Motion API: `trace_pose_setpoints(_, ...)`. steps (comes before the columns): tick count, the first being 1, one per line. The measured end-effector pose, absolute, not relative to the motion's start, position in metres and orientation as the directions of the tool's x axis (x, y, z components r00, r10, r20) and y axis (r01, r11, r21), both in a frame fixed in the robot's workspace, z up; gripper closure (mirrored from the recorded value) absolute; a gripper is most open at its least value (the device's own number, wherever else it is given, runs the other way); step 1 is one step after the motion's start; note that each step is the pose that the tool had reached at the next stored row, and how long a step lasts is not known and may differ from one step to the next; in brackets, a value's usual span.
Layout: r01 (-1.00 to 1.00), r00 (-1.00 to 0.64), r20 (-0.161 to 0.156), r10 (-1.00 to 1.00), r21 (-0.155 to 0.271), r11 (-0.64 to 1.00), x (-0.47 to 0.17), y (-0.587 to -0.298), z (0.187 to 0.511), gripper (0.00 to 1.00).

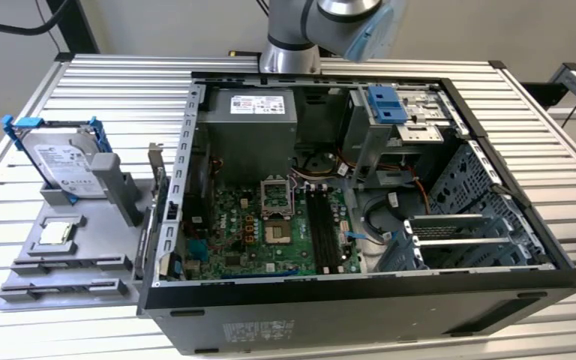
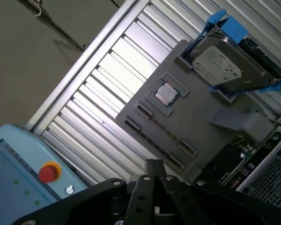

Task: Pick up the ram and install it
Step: 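Pick up the ram and move it above insertion slot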

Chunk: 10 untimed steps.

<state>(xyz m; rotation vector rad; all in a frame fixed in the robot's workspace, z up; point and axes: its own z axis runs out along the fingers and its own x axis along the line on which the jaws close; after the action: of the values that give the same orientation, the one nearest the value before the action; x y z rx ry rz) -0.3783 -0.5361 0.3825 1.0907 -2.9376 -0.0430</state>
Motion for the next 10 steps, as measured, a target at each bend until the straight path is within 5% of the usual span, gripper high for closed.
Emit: trace_pose_setpoints(10, -0.778, -0.627, -0.002, -0.779, 0.028, 0.627, -0.3783, -0.5361, 0.3818, 1.00)
